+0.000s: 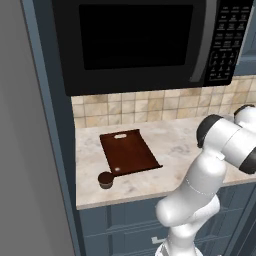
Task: Place the bowl with donut and the cupcake onto the tray.
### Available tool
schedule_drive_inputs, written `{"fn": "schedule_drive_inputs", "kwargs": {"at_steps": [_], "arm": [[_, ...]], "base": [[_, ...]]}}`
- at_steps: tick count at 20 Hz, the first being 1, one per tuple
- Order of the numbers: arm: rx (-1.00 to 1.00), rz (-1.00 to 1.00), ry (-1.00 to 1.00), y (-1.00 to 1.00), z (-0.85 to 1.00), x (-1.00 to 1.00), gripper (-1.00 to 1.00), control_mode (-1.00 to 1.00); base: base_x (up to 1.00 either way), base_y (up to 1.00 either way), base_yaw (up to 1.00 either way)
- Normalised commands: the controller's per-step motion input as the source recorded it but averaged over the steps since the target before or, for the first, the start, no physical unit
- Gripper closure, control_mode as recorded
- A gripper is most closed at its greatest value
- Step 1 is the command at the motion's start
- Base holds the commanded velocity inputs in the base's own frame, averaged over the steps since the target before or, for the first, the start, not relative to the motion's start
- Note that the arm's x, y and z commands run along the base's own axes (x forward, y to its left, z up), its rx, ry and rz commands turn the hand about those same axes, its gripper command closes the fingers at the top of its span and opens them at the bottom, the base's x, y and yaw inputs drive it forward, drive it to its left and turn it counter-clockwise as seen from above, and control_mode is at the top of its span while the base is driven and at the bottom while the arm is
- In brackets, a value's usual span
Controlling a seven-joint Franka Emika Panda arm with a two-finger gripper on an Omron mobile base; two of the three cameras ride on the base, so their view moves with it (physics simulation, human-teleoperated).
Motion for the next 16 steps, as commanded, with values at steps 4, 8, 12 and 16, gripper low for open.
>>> {"fn": "schedule_drive_inputs", "kwargs": {"at_steps": [4, 8, 12, 16], "arm": [[-0.07, 0.22, -0.09, 0.25, 0.61, -0.02, 1.00, -1.00], [-0.17, 0.33, -0.03, 0.28, 0.58, -0.01, 1.00, -1.00], [-0.18, 0.32, -0.03, 0.31, 0.49, -0.02, 1.00, -1.00], [-0.20, 0.24, -0.03, 0.36, 0.07, -0.18, 1.00, -1.00]], "base": [[0.00, 0.00, 0.00], [0.00, 0.00, 0.00], [0.00, 0.00, 0.00], [0.00, 0.00, 0.00]]}}
